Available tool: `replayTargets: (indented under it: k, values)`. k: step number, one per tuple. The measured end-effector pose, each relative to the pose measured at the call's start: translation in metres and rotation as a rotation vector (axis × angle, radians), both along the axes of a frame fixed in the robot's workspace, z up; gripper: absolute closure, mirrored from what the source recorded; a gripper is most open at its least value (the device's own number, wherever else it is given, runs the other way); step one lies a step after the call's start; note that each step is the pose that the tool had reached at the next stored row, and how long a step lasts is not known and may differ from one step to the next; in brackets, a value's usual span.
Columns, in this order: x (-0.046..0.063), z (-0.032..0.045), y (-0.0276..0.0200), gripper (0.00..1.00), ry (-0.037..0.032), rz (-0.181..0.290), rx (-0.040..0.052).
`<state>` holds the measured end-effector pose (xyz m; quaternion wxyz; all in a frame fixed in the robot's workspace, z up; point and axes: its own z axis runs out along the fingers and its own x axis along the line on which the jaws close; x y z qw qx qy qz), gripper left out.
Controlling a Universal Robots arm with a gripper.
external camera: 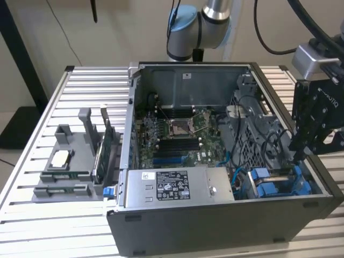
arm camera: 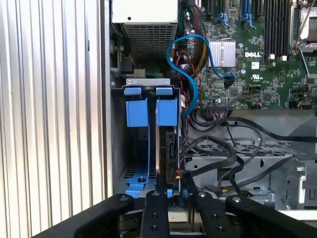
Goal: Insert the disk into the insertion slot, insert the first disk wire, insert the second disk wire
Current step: 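Insert the first disk wire, then insert the second disk wire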
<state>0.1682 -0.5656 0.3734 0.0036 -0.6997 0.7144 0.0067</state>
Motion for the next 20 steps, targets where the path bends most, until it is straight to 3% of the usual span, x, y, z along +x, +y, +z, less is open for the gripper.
replayTargets:
  k: [4, 8, 11, 15, 20]
  values:
    - [0.002, 0.0, 0.0034, 0.73, 0.0006, 0.0, -0.0014]
    - [0.004, 0.0, 0.0131, 0.73, 0.0019, 0.0, -0.0057]
    - [0.006, 0.0031, 0.0149, 0.73, 0.0099, 0.0, -0.0065]
    - [0.007, 0.0138, 0.0153, 0.73, 0.0204, 0.0, -0.0062]
    - [0.009, 0.0162, 0.022, 0.73, 0.0229, 0.0, -0.0063]
